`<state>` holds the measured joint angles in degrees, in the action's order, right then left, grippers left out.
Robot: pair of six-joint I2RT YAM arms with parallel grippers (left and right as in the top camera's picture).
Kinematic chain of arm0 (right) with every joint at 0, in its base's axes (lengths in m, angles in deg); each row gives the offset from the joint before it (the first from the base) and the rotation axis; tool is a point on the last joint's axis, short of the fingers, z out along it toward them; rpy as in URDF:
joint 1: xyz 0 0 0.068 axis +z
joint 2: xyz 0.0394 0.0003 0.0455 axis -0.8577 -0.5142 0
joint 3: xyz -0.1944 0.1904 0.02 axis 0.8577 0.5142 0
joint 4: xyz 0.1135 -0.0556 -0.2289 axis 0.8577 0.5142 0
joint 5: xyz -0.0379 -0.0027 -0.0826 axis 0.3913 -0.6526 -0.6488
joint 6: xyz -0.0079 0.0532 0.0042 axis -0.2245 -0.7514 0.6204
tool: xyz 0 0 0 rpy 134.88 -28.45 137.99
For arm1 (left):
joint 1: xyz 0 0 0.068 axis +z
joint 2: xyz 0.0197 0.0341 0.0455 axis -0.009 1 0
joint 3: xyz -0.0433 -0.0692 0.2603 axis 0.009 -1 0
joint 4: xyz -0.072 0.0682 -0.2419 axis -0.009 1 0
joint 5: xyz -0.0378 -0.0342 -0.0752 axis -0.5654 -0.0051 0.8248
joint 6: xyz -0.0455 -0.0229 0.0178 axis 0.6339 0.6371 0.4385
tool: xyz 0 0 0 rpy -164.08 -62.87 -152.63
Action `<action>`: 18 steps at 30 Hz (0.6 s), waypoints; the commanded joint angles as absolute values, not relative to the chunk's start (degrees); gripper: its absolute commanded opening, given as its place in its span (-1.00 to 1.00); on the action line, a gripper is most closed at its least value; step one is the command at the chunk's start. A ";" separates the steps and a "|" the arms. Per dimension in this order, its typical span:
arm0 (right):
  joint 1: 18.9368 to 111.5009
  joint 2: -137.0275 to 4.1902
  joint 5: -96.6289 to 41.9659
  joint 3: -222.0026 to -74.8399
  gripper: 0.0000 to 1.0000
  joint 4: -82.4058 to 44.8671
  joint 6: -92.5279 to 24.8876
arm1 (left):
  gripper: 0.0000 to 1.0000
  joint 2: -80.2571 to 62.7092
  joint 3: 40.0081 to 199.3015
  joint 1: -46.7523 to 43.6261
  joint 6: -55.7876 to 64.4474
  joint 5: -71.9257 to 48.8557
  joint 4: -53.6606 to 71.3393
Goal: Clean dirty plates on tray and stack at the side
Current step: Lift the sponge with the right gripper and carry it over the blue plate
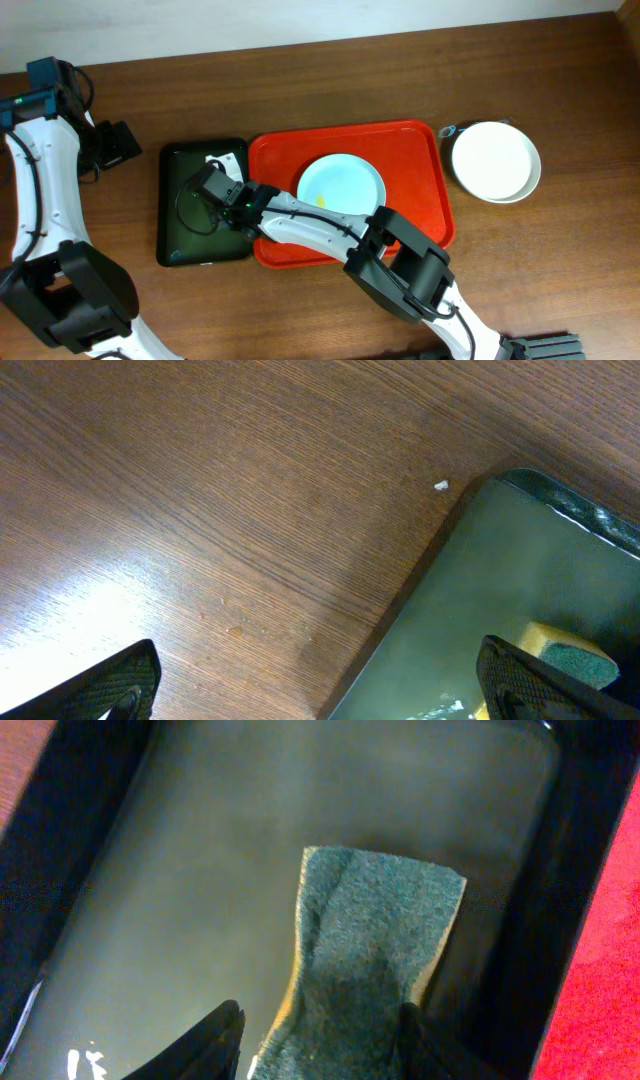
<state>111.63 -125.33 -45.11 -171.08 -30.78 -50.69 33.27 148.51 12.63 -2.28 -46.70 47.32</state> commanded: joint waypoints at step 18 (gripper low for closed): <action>113.56 -127.17 -43.30 -171.27 -0.70 -32.00 -42.87 | 0.99 32.07 149.18 12.68 -1.74 -46.92 47.36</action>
<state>112.16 -127.50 -45.77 -171.19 -32.29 -47.02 33.27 148.51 12.63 -2.28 -46.70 47.32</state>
